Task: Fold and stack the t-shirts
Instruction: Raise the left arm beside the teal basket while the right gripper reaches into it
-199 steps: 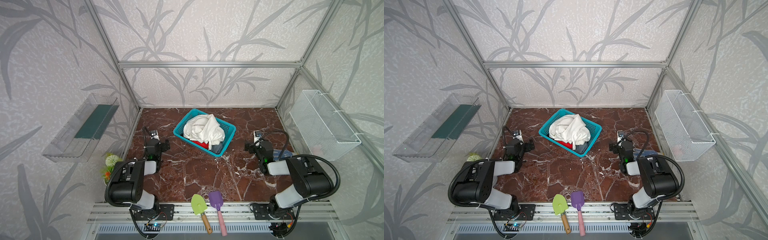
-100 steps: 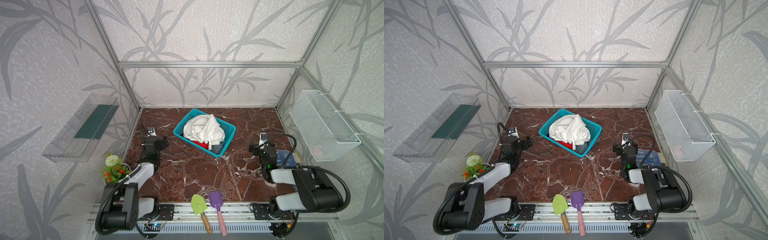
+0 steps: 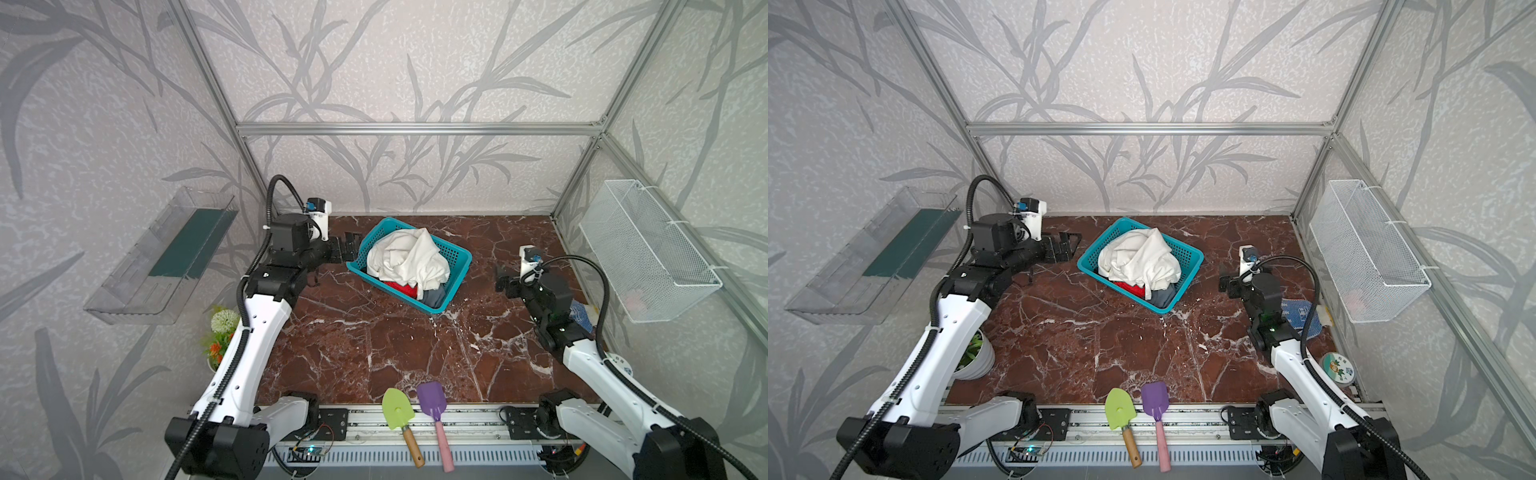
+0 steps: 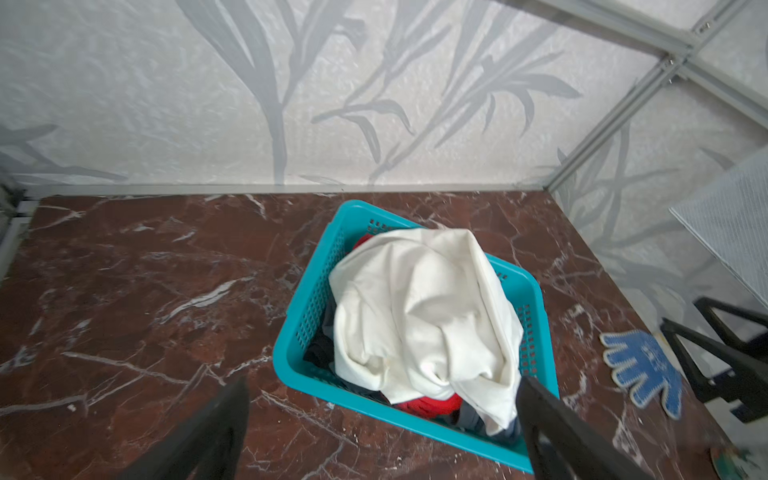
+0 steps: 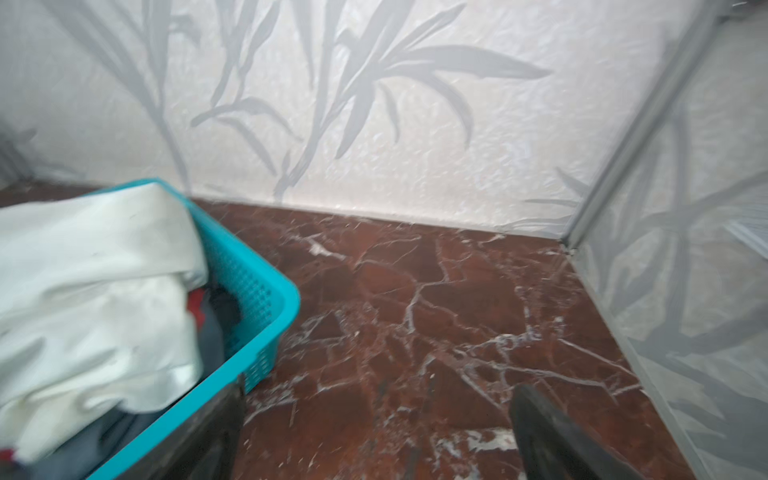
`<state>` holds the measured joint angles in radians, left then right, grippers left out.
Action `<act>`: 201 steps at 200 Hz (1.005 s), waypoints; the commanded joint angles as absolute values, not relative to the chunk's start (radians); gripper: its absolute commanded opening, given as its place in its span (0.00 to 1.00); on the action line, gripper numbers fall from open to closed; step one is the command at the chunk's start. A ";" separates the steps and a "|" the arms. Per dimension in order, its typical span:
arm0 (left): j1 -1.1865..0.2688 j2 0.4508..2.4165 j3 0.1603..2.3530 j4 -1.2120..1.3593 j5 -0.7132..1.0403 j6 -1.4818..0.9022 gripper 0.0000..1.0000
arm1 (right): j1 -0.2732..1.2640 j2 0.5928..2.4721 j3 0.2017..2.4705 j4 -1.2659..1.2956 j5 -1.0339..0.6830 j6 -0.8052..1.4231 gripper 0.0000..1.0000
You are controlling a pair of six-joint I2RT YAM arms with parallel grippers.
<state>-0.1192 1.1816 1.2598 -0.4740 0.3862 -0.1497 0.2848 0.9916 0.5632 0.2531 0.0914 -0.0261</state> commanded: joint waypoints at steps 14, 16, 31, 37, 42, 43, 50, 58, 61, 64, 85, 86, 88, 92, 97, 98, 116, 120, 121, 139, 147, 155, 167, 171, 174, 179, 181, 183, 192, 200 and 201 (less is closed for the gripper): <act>-0.139 1.250 1.275 -0.522 0.555 -0.003 0.99 | 0.602 1.079 0.816 -0.079 0.092 -0.137 0.99; -0.139 1.252 1.272 -0.520 0.556 0.000 0.99 | 0.616 1.090 0.832 -0.087 0.095 -0.133 0.99; -0.137 1.261 1.219 -0.480 0.532 -0.001 0.99 | 0.695 1.161 0.915 -0.113 0.084 -0.093 0.99; -0.138 1.260 1.220 -0.501 0.522 0.014 1.00 | 0.720 1.189 0.939 -0.112 0.071 -0.078 0.99; -0.139 1.257 1.223 -0.524 0.506 0.032 0.99 | 0.739 1.214 0.956 -0.107 0.065 -0.071 0.99; -0.138 1.256 1.223 -0.528 0.501 0.034 0.99 | 0.743 1.219 0.958 -0.105 0.065 -0.068 0.99; -0.138 1.245 1.212 -0.532 0.450 0.036 0.99 | 0.768 1.256 0.988 -0.097 0.067 -0.062 0.99; -0.138 1.228 1.185 -0.513 0.402 0.042 0.99 | 0.792 1.300 1.019 -0.090 0.077 -0.062 0.99; -0.138 1.220 1.174 -0.506 0.393 0.048 0.99 | 0.798 1.317 1.031 -0.088 0.078 -0.062 0.99; -0.138 1.214 1.161 -0.499 0.383 0.055 0.99 | 0.805 1.333 1.041 -0.088 0.077 -0.064 0.99; -0.138 1.177 1.135 -0.511 0.309 0.082 0.99 | 0.827 1.416 1.094 -0.074 0.062 -0.070 0.99; -0.138 1.175 1.135 -0.513 0.306 0.083 0.99 | 0.828 1.418 1.097 -0.073 0.062 -0.069 0.99; -0.138 1.172 1.135 -0.517 0.303 0.085 0.99 | 0.827 1.424 1.100 -0.070 0.060 -0.070 0.99; -0.139 1.165 1.134 -0.524 0.297 0.092 0.99 | 0.828 1.435 1.110 -0.070 0.057 -0.068 0.99; -0.138 1.154 1.129 -0.524 0.289 0.097 0.99 | 0.830 1.448 1.122 -0.074 0.055 -0.068 0.99; -0.139 1.152 1.127 -0.523 0.289 0.099 0.99 | 0.830 1.451 1.125 -0.075 0.055 -0.067 0.99; -0.140 1.114 1.091 -0.490 0.263 0.113 0.99 | 0.833 1.488 1.169 -0.101 0.051 -0.066 0.99; -0.140 1.110 1.089 -0.488 0.257 0.115 0.99 | 0.834 1.491 1.173 -0.105 0.051 -0.067 0.99; -0.140 1.110 1.088 -0.487 0.254 0.116 0.99 | 0.834 1.492 1.174 -0.105 0.050 -0.066 0.99; -0.140 1.095 1.084 -0.493 0.186 0.112 0.99 | 0.851 1.485 1.155 -0.091 0.052 -0.072 0.99; -0.140 1.088 1.078 -0.483 0.142 0.090 0.99 | 0.863 1.482 1.137 -0.075 0.053 -0.082 0.99; -0.140 1.082 1.066 -0.467 0.121 0.077 0.99 | 0.872 1.486 1.124 -0.068 0.049 -0.090 0.99; -0.140 1.074 1.055 -0.453 0.105 0.074 0.99 | 0.881 1.516 1.126 -0.075 0.026 -0.098 1.00; -0.140 1.072 1.055 -0.453 0.103 0.071 0.99 | 0.885 1.527 1.133 -0.082 0.021 -0.101 1.00; -0.140 1.070 1.056 -0.453 0.097 0.069 0.99 | 0.887 1.538 1.137 -0.088 0.020 -0.104 0.99; -0.141 1.070 1.056 -0.453 0.094 0.068 0.99 | 0.892 1.554 1.149 -0.096 0.020 -0.109 0.98; -0.140 1.069 1.057 -0.453 0.092 0.068 0.99 | 0.893 1.560 1.154 -0.100 0.020 -0.110 0.98; -0.141 1.069 1.056 -0.453 0.093 0.067 0.99 | 0.895 1.567 1.157 -0.102 0.021 -0.112 0.97; -0.140 1.067 1.054 -0.452 0.097 0.066 0.99 | 0.899 1.595 1.175 -0.108 0.021 -0.117 0.96; -0.140 1.066 1.052 -0.447 0.102 0.067 0.99 | 0.898 1.620 1.190 -0.110 0.023 -0.119 0.95; -0.140 1.066 1.051 -0.447 0.103 0.067 0.99 | 0.899 1.623 1.193 -0.111 0.024 -0.119 0.95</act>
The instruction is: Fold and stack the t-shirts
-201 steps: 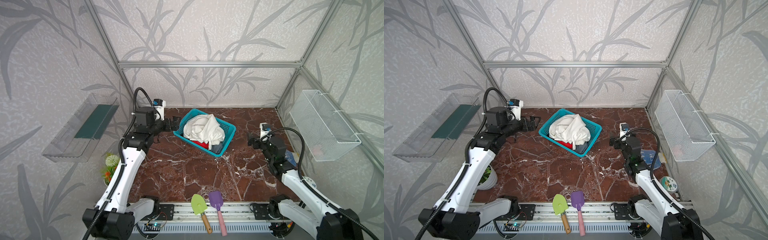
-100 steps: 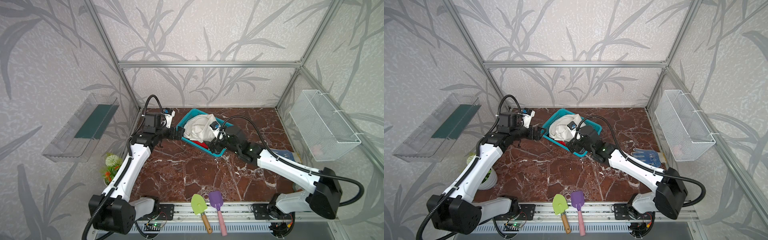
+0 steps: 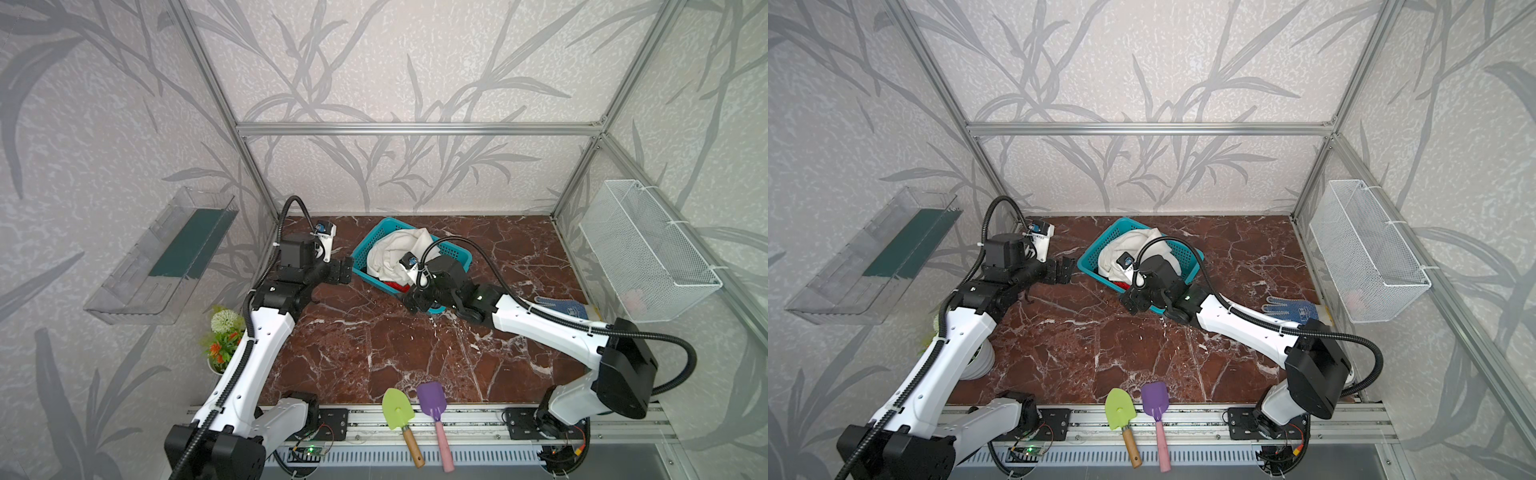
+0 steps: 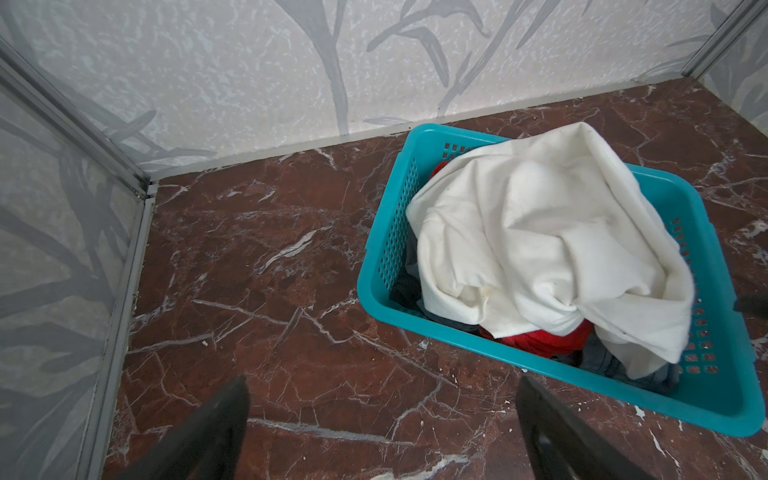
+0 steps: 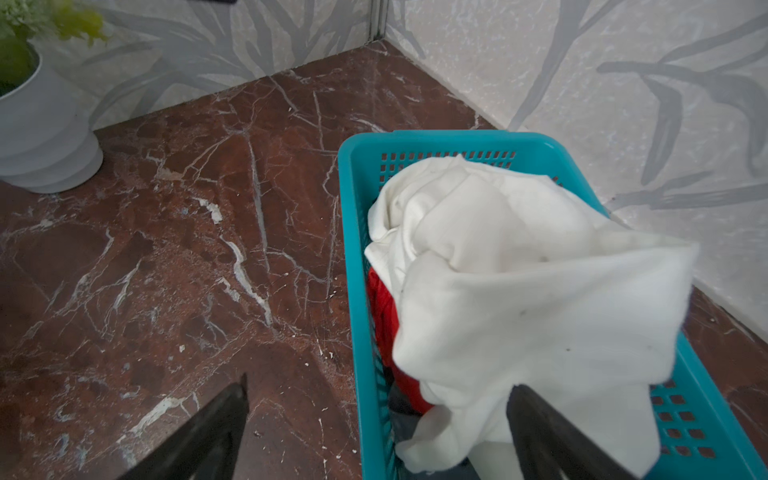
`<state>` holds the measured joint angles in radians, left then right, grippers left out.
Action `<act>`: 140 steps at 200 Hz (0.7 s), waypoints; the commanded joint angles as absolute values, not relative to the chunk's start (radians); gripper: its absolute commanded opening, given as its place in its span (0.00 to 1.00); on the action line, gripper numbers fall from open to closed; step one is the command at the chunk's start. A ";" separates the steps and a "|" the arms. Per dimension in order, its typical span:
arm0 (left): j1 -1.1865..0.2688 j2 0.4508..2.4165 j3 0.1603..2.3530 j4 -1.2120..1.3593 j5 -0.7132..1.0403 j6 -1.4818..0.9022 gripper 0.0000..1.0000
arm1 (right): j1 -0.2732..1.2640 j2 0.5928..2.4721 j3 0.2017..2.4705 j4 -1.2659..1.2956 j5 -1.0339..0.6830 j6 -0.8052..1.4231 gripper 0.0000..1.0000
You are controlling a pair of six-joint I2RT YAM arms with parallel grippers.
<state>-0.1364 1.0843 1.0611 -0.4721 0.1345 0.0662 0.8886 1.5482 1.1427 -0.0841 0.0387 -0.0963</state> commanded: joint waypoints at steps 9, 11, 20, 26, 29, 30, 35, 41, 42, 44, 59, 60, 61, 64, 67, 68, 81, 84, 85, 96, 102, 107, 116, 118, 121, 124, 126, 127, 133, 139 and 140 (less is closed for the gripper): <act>-0.140 1.068 1.051 -0.446 0.106 0.067 0.99 | 0.899 1.648 1.206 -0.112 0.030 -0.125 0.94; -0.140 1.068 1.052 -0.447 0.108 0.068 0.99 | 0.899 1.655 1.209 -0.112 0.030 -0.127 0.93; -0.140 1.070 1.052 -0.449 0.114 0.070 0.99 | 0.900 1.680 1.223 -0.112 0.032 -0.136 0.92; -0.140 1.070 1.055 -0.453 0.125 0.072 0.99 | 0.899 1.698 1.233 -0.114 0.033 -0.140 0.91; -0.140 1.071 1.055 -0.454 0.133 0.073 0.99 | 0.899 1.701 1.239 -0.116 0.034 -0.144 0.90; -0.140 1.071 1.055 -0.454 0.135 0.074 0.99 | 0.899 1.701 1.241 -0.117 0.035 -0.145 0.90; -0.140 1.070 1.055 -0.454 0.153 0.075 0.99 | 0.898 1.738 1.255 -0.124 0.040 -0.148 0.88; -0.141 1.069 1.054 -0.453 0.175 0.077 0.99 | 0.898 1.759 1.273 -0.135 0.048 -0.152 0.84; -0.141 1.069 1.054 -0.452 0.181 0.077 0.99 | 0.898 1.759 1.276 -0.137 0.051 -0.152 0.84; -0.140 1.068 1.053 -0.451 0.189 0.078 0.99 | 0.899 1.765 1.282 -0.142 0.057 -0.151 0.82; -0.140 1.075 1.053 -0.447 0.230 0.077 0.99 | 0.897 1.808 1.323 -0.164 0.082 -0.150 0.74; -0.140 1.075 1.054 -0.447 0.231 0.077 0.99 | 0.897 1.811 1.325 -0.165 0.084 -0.150 0.73; -0.140 1.076 1.054 -0.447 0.231 0.076 0.99 | 0.897 1.813 1.326 -0.165 0.085 -0.150 0.73; -0.140 1.078 1.055 -0.446 0.233 0.075 0.99 | 0.897 1.818 1.329 -0.166 0.087 -0.153 0.71; -0.140 1.080 1.055 -0.448 0.235 0.074 0.99 | 0.896 1.825 1.335 -0.167 0.089 -0.153 0.70; -0.140 1.080 1.055 -0.448 0.234 0.074 0.99 | 0.896 1.827 1.337 -0.168 0.089 -0.153 0.69; -0.140 1.086 1.058 -0.451 0.230 0.070 0.99 | 0.894 1.849 1.351 -0.175 0.086 -0.154 0.58; -0.140 1.086 1.060 -0.453 0.227 0.069 0.99 | 0.894 1.853 1.353 -0.176 0.085 -0.153 0.55; -0.141 1.086 1.060 -0.453 0.226 0.069 0.99 | 0.894 1.854 1.354 -0.176 0.084 -0.152 0.54; -0.142 1.084 1.062 -0.454 0.221 0.067 0.99 | 0.893 1.868 1.361 -0.181 0.084 -0.153 0.52; -0.141 1.083 1.060 -0.453 0.218 0.066 0.99 | 0.893 1.876 1.365 -0.184 0.084 -0.151 0.52; -0.142 1.081 1.058 -0.451 0.219 0.066 0.99 | 0.893 1.881 1.367 -0.187 0.084 -0.153 0.52; -0.141 1.079 1.057 -0.447 0.219 0.065 0.99 | 0.890 1.890 1.371 -0.189 0.087 -0.152 0.52; -0.141 1.079 1.057 -0.447 0.219 0.064 0.99 | 0.891 1.891 1.371 -0.190 0.087 -0.153 0.52; -0.142 1.078 1.057 -0.447 0.219 0.064 0.99 | 0.891 1.894 1.372 -0.190 0.089 -0.152 0.52; -0.142 1.079 1.057 -0.446 0.218 0.063 0.99 | 0.890 1.894 1.373 -0.190 0.088 -0.153 0.52; -0.142 1.079 1.057 -0.446 0.220 0.062 0.99 | 0.890 1.896 1.373 -0.191 0.088 -0.153 0.52; -0.142 1.079 1.057 -0.446 0.220 0.062 0.99 | 0.890 1.898 1.374 -0.191 0.087 -0.153 0.52; -0.141 1.078 1.057 -0.446 0.220 0.060 0.99 | 0.888 1.902 1.375 -0.194 0.085 -0.155 0.52; -0.141 1.078 1.058 -0.447 0.220 0.058 0.99 | 0.887 1.905 1.379 -0.200 0.081 -0.158 0.52; -0.142 1.078 1.058 -0.448 0.220 0.058 0.99 | 0.887 1.907 1.379 -0.200 0.081 -0.157 0.52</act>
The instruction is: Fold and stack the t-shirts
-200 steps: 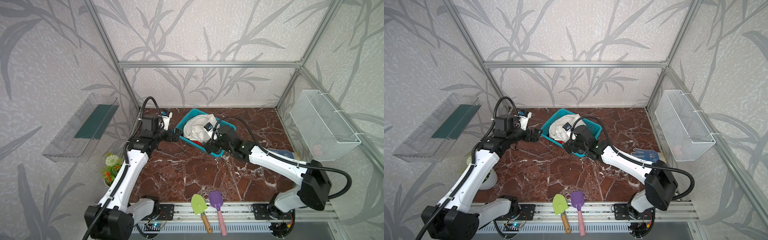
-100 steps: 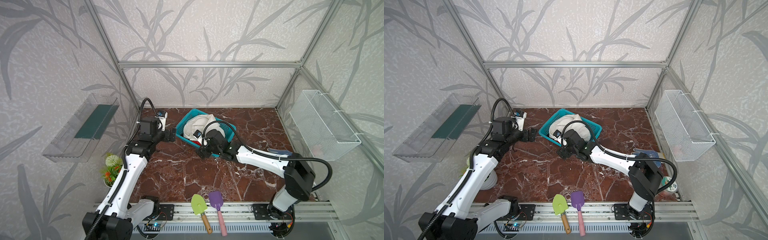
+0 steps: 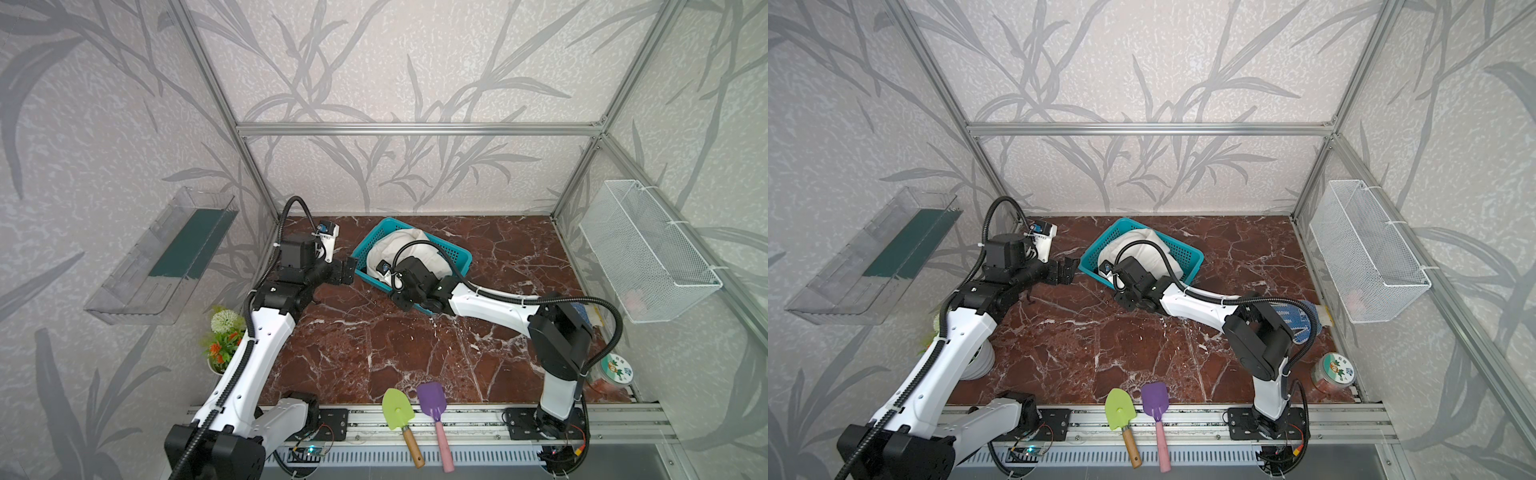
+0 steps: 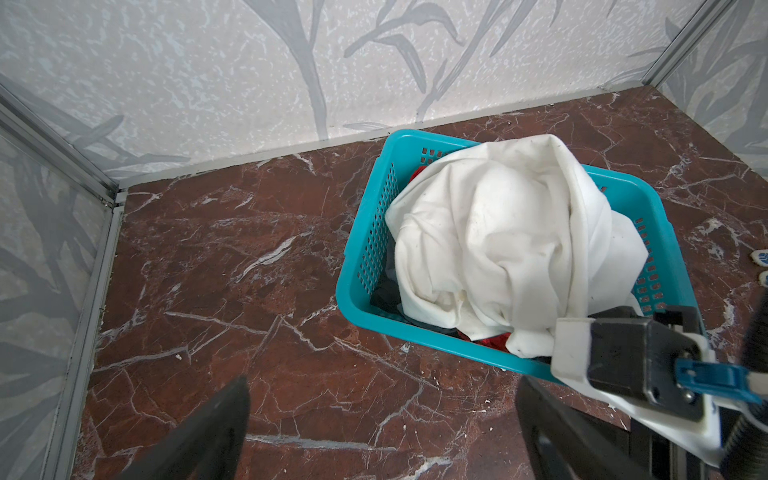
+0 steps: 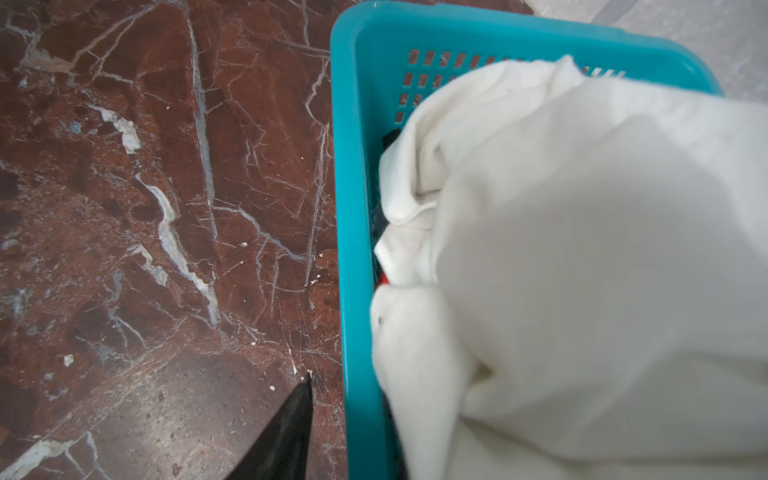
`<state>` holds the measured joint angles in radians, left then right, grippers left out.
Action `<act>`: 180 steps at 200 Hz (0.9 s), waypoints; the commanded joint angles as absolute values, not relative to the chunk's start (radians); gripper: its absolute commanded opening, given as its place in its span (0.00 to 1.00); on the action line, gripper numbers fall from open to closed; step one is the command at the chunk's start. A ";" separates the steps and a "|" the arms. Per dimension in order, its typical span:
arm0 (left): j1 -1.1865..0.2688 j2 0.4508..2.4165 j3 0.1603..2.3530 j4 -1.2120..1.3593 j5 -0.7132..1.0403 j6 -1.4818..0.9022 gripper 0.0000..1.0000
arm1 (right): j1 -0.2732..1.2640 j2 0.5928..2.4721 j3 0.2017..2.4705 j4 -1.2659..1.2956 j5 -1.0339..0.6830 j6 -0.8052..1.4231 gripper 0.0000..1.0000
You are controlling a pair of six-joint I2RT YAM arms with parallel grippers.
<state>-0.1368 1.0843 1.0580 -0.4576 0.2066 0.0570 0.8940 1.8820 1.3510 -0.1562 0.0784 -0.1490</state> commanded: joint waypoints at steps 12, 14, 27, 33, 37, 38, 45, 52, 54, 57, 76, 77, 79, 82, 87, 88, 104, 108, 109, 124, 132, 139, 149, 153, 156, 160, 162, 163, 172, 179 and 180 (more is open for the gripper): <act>-0.142 1.078 1.058 -0.447 0.219 0.058 0.99 | 0.885 1.918 1.389 -0.212 0.084 -0.159 0.52; -0.141 1.078 1.058 -0.446 0.218 0.059 0.99 | 0.885 1.920 1.390 -0.214 0.085 -0.159 0.52; -0.141 1.078 1.058 -0.448 0.214 0.057 0.99 | 0.884 1.929 1.398 -0.222 0.087 -0.160 0.45; -0.141 1.078 1.059 -0.448 0.212 0.057 0.99 | 0.882 1.932 1.399 -0.222 0.090 -0.161 0.41; -0.142 1.077 1.058 -0.447 0.210 0.057 0.99 | 0.881 1.933 1.401 -0.222 0.092 -0.162 0.38; -0.142 1.076 1.058 -0.446 0.210 0.057 0.99 | 0.881 1.933 1.401 -0.222 0.092 -0.162 0.38; -0.141 1.076 1.058 -0.447 0.209 0.057 0.99 | 0.879 1.934 1.401 -0.220 0.096 -0.162 0.34; -0.141 1.076 1.058 -0.448 0.209 0.057 0.99 | 0.877 1.934 1.401 -0.220 0.098 -0.163 0.31; -0.142 1.077 1.058 -0.448 0.210 0.058 0.99 | 0.876 1.934 1.401 -0.220 0.099 -0.162 0.30; -0.142 1.077 1.058 -0.448 0.209 0.057 0.99 | 0.876 1.934 1.402 -0.221 0.101 -0.162 0.29; -0.142 1.076 1.058 -0.450 0.207 0.057 0.99 | 0.865 1.941 1.413 -0.238 0.101 -0.165 0.26; -0.142 1.076 1.058 -0.450 0.206 0.057 0.99 | 0.864 1.942 1.413 -0.238 0.101 -0.165 0.25; -0.141 1.075 1.058 -0.449 0.206 0.057 0.99 | 0.864 1.941 1.414 -0.240 0.100 -0.166 0.25; -0.141 1.074 1.058 -0.450 0.206 0.057 0.99 | 0.862 1.941 1.414 -0.241 0.100 -0.166 0.24; -0.141 1.074 1.059 -0.450 0.205 0.057 0.99 | 0.858 1.939 1.413 -0.241 0.100 -0.167 0.22; -0.141 1.074 1.059 -0.450 0.205 0.057 0.99 | 0.858 1.939 1.412 -0.241 0.100 -0.167 0.22; -0.143 1.075 1.057 -0.448 0.200 0.055 0.99 | 0.845 1.919 1.401 -0.240 0.107 -0.163 0.10; -0.143 1.075 1.057 -0.448 0.198 0.055 0.99 | 0.839 1.913 1.396 -0.238 0.109 -0.157 0.07; -0.143 1.074 1.057 -0.448 0.199 0.055 1.00 | 0.838 1.911 1.396 -0.238 0.110 -0.157 0.06; -0.144 1.077 1.058 -0.450 0.195 0.054 0.99 | 0.803 1.872 1.360 -0.224 0.107 -0.120 0.00; -0.146 1.075 1.060 -0.452 0.196 0.054 0.99 | 0.774 1.848 1.340 -0.216 0.106 -0.097 0.00; -0.147 1.074 1.058 -0.451 0.196 0.054 0.99 | 0.748 1.826 1.321 -0.209 0.104 -0.077 0.00; -0.152 1.073 1.058 -0.450 0.196 0.056 0.99 | 0.703 1.793 1.288 -0.200 0.104 -0.051 0.00; -0.152 1.073 1.058 -0.451 0.198 0.054 0.99 | 0.683 1.781 1.276 -0.199 0.105 -0.042 0.00; -0.153 1.073 1.058 -0.451 0.199 0.054 0.99 | 0.668 1.773 1.270 -0.199 0.107 -0.037 0.00; -0.155 1.073 1.058 -0.452 0.201 0.054 0.99 | 0.646 1.762 1.262 -0.199 0.109 -0.032 0.00; -0.156 1.072 1.058 -0.452 0.202 0.054 0.99 | 0.635 1.756 1.258 -0.200 0.110 -0.030 0.00; -0.156 1.072 1.058 -0.452 0.201 0.054 0.99 | 0.630 1.754 1.256 -0.200 0.109 -0.029 0.00; -0.162 1.072 1.057 -0.450 0.207 0.052 0.99 | 0.578 1.735 1.242 -0.204 0.110 -0.026 0.00; -0.168 1.074 1.057 -0.450 0.213 0.052 0.99 | 0.536 1.724 1.235 -0.206 0.115 -0.027 0.00; -0.169 1.075 1.058 -0.450 0.213 0.052 0.99 | 0.529 1.723 1.235 -0.207 0.116 -0.028 0.00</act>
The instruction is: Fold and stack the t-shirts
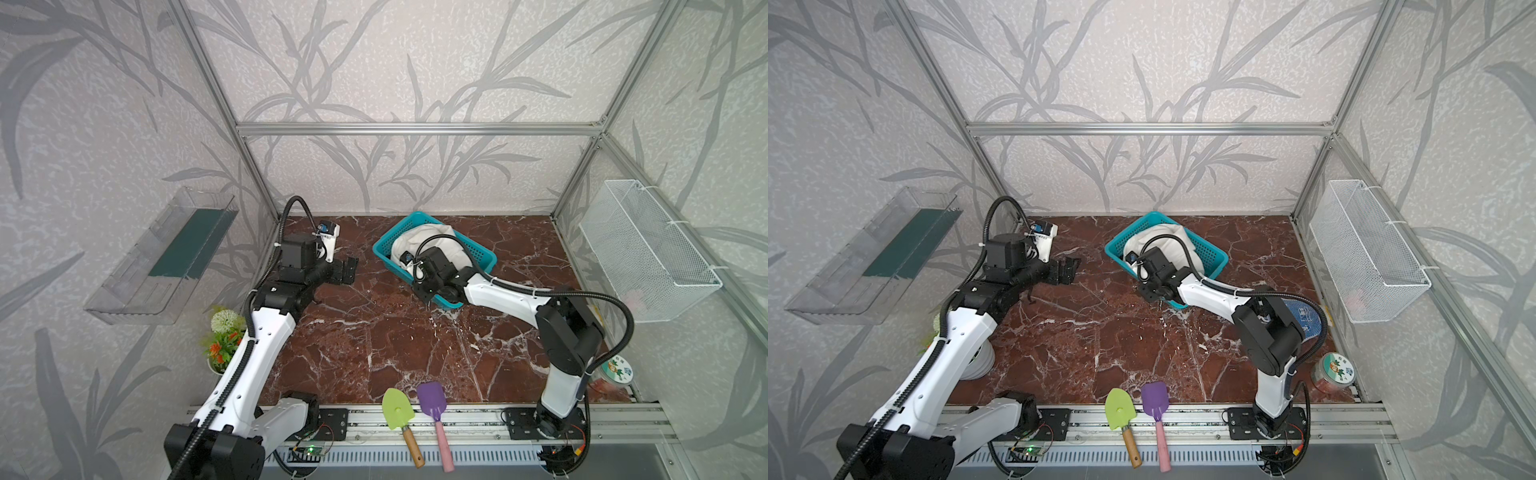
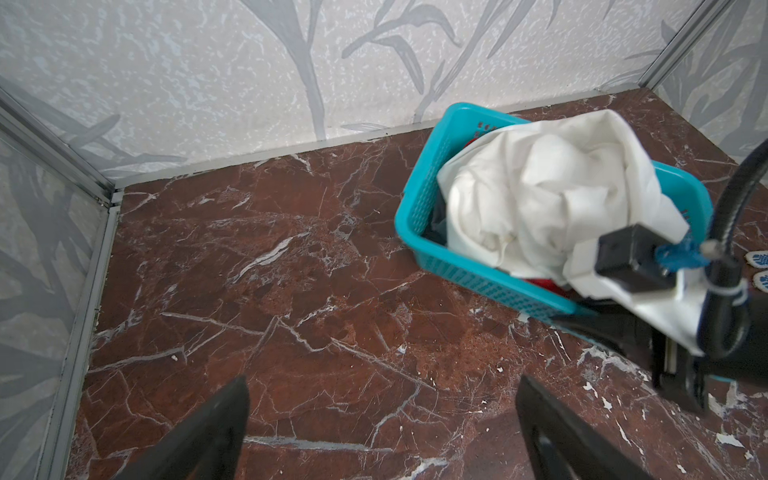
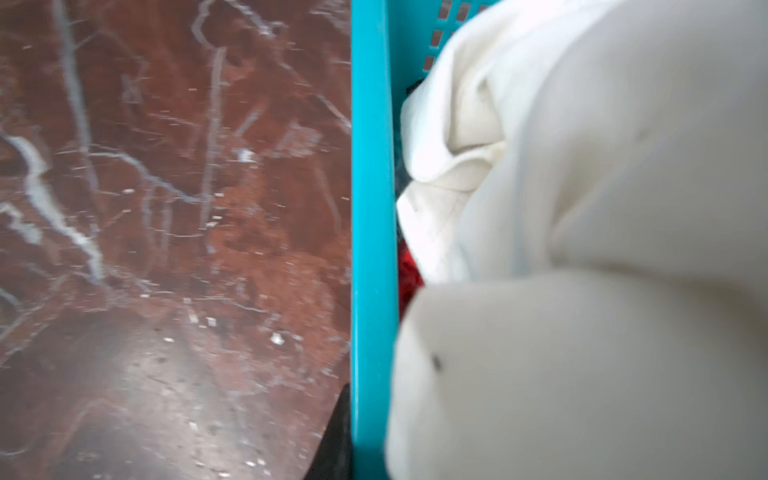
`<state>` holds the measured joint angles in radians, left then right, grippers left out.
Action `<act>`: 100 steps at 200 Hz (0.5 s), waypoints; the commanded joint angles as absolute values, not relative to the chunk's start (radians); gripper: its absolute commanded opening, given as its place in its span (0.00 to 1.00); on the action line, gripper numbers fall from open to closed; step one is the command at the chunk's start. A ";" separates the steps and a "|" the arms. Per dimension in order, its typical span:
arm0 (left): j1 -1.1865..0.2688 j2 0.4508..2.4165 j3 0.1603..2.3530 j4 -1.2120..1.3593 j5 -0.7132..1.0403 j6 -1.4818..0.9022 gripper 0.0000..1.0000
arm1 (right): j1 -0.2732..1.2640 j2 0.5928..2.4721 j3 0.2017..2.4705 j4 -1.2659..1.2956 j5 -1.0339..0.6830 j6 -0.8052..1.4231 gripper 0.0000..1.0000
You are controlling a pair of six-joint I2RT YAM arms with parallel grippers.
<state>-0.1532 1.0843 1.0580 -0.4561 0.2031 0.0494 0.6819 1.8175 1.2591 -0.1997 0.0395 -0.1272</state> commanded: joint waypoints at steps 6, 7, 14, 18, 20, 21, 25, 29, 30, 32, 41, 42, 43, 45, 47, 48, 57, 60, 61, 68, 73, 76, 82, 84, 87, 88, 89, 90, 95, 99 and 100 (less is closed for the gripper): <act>-0.175 1.076 1.057 -0.451 0.217 0.052 0.99 | 0.498 1.720 1.229 -0.205 0.118 -0.031 0.00; -0.176 1.076 1.058 -0.451 0.217 0.052 0.99 | 0.492 1.720 1.229 -0.204 0.119 -0.033 0.00; -0.183 1.077 1.059 -0.452 0.221 0.052 0.99 | 0.450 1.720 1.227 -0.201 0.125 -0.045 0.00; -0.189 1.078 1.060 -0.452 0.224 0.053 0.99 | 0.429 1.720 1.227 -0.199 0.129 -0.053 0.00; -0.191 1.078 1.060 -0.452 0.225 0.054 0.99 | 0.416 1.721 1.226 -0.197 0.131 -0.057 0.00; -0.192 1.077 1.060 -0.451 0.225 0.054 0.99 | 0.409 1.722 1.227 -0.197 0.132 -0.059 0.00; -0.196 1.078 1.059 -0.452 0.226 0.054 0.99 | 0.384 1.725 1.227 -0.193 0.136 -0.067 0.00; -0.201 1.078 1.058 -0.452 0.227 0.055 0.99 | 0.363 1.730 1.227 -0.187 0.140 -0.073 0.00; -0.202 1.078 1.058 -0.451 0.227 0.055 0.99 | 0.358 1.731 1.228 -0.185 0.141 -0.076 0.00; -0.204 1.079 1.057 -0.451 0.227 0.056 0.99 | 0.348 1.733 1.227 -0.180 0.145 -0.080 0.00; -0.215 1.081 1.058 -0.453 0.228 0.058 0.99 | 0.303 1.748 1.230 -0.161 0.154 -0.096 0.00; -0.216 1.081 1.058 -0.453 0.227 0.058 1.00 | 0.298 1.750 1.230 -0.159 0.154 -0.099 0.00; -0.217 1.081 1.058 -0.453 0.227 0.058 0.99 | 0.293 1.752 1.230 -0.157 0.153 -0.101 0.00; -0.218 1.081 1.058 -0.453 0.227 0.058 0.99 | 0.284 1.755 1.233 -0.154 0.150 -0.106 0.00; -0.220 1.082 1.058 -0.453 0.226 0.060 0.99 | 0.276 1.758 1.233 -0.147 0.147 -0.113 0.00; -0.221 1.083 1.057 -0.453 0.226 0.061 0.99 | 0.271 1.760 1.233 -0.146 0.145 -0.115 0.00; -0.228 1.086 1.057 -0.453 0.224 0.062 0.99 | 0.241 1.776 1.233 -0.116 0.134 -0.144 0.00; -0.231 1.087 1.057 -0.454 0.223 0.063 0.99 | 0.232 1.781 1.233 -0.108 0.133 -0.152 0.00; -0.231 1.087 1.058 -0.454 0.223 0.063 0.99 | 0.229 1.784 1.232 -0.105 0.133 -0.155 0.00; -0.234 1.090 1.058 -0.457 0.220 0.064 0.99 | 0.215 1.794 1.238 -0.092 0.123 -0.179 0.00; -0.236 1.092 1.058 -0.456 0.220 0.065 0.99 | 0.207 1.804 1.242 -0.085 0.120 -0.200 0.00; -0.236 1.092 1.060 -0.457 0.221 0.064 0.99 | 0.204 1.808 1.244 -0.078 0.123 -0.209 0.00; -0.238 1.094 1.061 -0.459 0.222 0.065 0.99 | 0.199 1.821 1.253 -0.071 0.142 -0.223 0.00; -0.238 1.095 1.061 -0.460 0.222 0.065 0.99 | 0.197 1.826 1.258 -0.072 0.146 -0.226 0.00; -0.238 1.095 1.062 -0.459 0.223 0.065 0.99 | 0.194 1.833 1.265 -0.073 0.150 -0.233 0.00; -0.238 1.095 1.062 -0.459 0.223 0.066 0.99 | 0.194 1.834 1.266 -0.074 0.150 -0.236 0.00; -0.238 1.095 1.062 -0.459 0.223 0.066 0.99 | 0.194 1.837 1.270 -0.075 0.150 -0.238 0.00; -0.238 1.095 1.063 -0.459 0.223 0.066 0.99 | 0.193 1.840 1.273 -0.075 0.150 -0.240 0.00; -0.238 1.095 1.063 -0.460 0.223 0.066 0.99 | 0.189 1.850 1.286 -0.078 0.154 -0.254 0.00; -0.238 1.095 1.063 -0.461 0.222 0.066 0.99 | 0.187 1.858 1.296 -0.080 0.160 -0.262 0.00; -0.238 1.094 1.063 -0.461 0.222 0.066 0.99 | 0.186 1.860 1.297 -0.081 0.162 -0.264 0.00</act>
<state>-0.2340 1.0920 1.0580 -0.4564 0.2115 0.0502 0.1738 1.8278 1.2354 -0.1539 0.1616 -0.1814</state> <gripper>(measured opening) 0.993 0.154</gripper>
